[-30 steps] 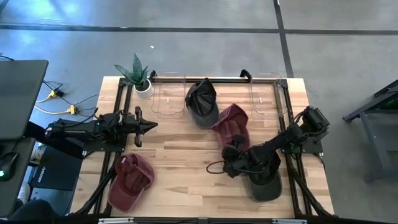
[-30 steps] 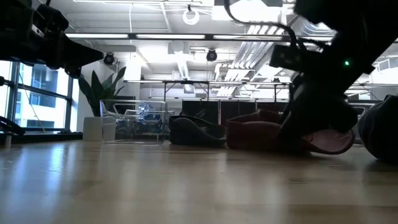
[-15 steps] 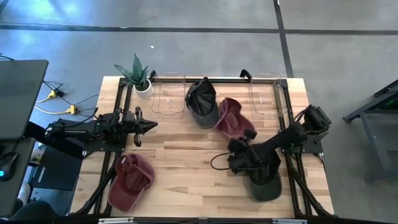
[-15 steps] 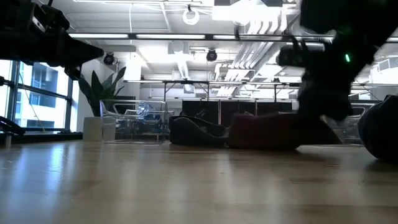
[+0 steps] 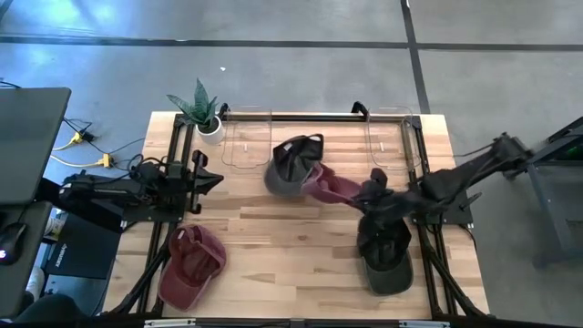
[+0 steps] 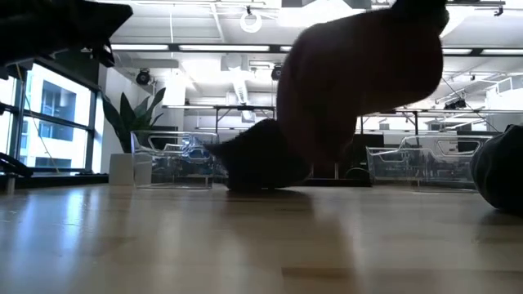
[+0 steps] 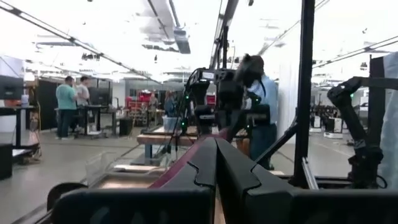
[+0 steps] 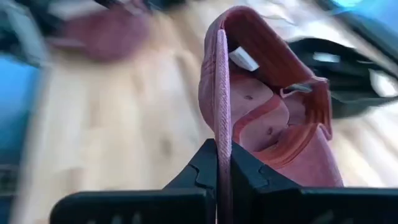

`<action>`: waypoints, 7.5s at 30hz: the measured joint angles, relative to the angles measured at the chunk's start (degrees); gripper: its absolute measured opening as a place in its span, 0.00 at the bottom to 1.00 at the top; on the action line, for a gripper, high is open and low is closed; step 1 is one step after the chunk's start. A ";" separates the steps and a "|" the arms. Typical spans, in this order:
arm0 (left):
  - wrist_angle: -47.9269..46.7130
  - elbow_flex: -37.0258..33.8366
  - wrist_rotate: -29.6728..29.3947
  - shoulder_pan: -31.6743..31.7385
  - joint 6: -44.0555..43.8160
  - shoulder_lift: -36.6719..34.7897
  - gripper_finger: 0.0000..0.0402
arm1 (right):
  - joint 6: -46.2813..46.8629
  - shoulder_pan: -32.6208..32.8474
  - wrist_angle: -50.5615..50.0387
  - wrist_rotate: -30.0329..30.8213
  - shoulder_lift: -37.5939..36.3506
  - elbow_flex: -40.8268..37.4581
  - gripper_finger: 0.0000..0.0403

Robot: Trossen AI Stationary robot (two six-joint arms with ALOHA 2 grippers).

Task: Pick & Place hat
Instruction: Put the top red cap into the left transparent bin

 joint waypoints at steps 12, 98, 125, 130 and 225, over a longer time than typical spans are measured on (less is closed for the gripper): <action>8.60 0.66 -0.93 0.00 0.85 12.12 0.00 | -5.80 -9.77 84.43 -20.04 -3.87 -38.36 0.02; -7.78 35.71 21.98 5.29 0.61 68.55 0.00 | -19.39 -24.31 33.71 -26.00 -12.02 -15.18 0.29; -2.37 35.69 14.12 5.27 11.49 68.57 0.00 | -31.14 -19.48 -4.75 -5.33 26.59 29.03 0.59; -3.25 35.68 13.25 5.27 11.69 68.57 0.00 | -30.92 -18.72 -5.95 -9.40 29.33 31.37 0.40; -6.30 35.74 -20.84 -4.90 65.48 68.50 0.00 | -26.89 -15.27 -0.85 -23.41 36.30 30.73 0.01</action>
